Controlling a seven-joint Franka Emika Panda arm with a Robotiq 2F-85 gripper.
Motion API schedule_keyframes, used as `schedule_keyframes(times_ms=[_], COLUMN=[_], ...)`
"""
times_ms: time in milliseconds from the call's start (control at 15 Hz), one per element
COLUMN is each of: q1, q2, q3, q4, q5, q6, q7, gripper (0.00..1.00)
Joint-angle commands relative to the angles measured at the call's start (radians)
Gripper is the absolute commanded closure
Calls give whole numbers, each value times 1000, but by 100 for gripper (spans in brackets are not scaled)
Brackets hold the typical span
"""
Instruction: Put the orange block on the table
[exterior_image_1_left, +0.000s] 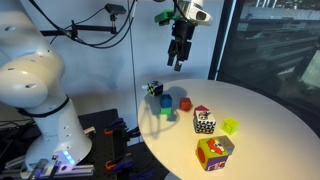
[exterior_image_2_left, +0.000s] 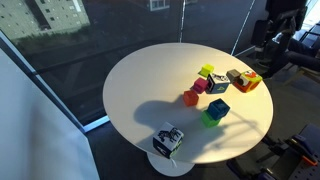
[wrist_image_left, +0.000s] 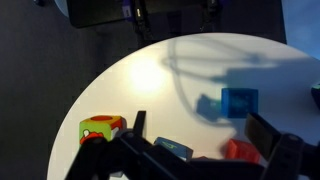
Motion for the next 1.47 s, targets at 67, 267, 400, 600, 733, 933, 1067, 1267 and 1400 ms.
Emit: schedule_keyframes(times_ms=[67, 267, 400, 600, 733, 933, 1067, 1267, 1400], q1=[-18, -22, -25, -30, -32, -35, -38, -37, -37], q2=[-111, -168, -202, -235, -253, -265, -240, -237, -234], q3=[7, 4, 3, 2, 2, 2, 15, 17, 18], q4=[-52, -67, -77, -82, -87, -94, -75, -76, -76], q5=[8, 17, 20, 23, 24, 24, 8, 8, 8], q6=[2, 2, 5, 6, 5, 8, -1, 0, 0], q7=[-44, -50, -51, -51, -52, -52, -32, -31, -31], gripper=[0, 0, 0, 0, 0, 0, 0, 0, 0])
